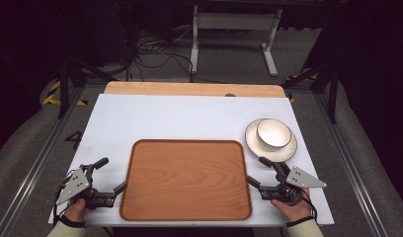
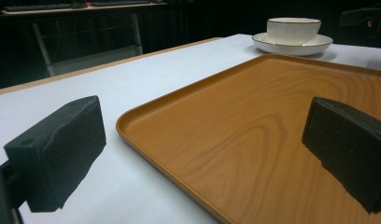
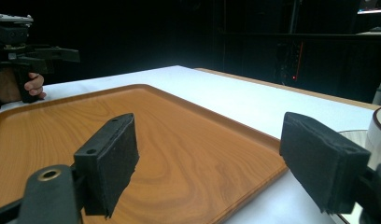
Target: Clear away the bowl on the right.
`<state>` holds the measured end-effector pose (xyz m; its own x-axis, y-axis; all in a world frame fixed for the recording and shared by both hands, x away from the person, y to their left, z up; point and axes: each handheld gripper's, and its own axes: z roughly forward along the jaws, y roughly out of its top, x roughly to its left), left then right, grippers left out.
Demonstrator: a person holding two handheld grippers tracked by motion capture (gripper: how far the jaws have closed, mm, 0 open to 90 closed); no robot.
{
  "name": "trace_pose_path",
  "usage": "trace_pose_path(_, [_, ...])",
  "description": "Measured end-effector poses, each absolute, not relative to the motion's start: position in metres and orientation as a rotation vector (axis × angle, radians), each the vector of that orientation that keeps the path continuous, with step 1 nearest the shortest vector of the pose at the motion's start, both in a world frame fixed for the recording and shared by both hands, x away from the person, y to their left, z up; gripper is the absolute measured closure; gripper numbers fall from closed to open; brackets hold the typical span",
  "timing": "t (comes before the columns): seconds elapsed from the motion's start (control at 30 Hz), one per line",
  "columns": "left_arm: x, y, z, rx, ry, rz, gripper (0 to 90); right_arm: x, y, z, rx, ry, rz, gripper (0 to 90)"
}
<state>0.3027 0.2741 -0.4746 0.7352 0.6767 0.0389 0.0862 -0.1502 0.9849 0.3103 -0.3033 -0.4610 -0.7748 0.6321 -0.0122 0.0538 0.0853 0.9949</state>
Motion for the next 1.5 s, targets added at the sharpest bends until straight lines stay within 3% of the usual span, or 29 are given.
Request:
trace_pose_path(0.87, [0.303, 0.274, -0.475, 1.663, 0.621, 0.574, 0.3, 0.313, -0.302, -0.457, 0.698, 1.931, 1.725, 26.6])
trace_pose_path(1.5, [0.303, 0.274, -0.475, 1.666, 0.622, 0.576, 0.3, 0.316, -0.302, -0.418, 0.768, 1.896, 1.793, 26.2])
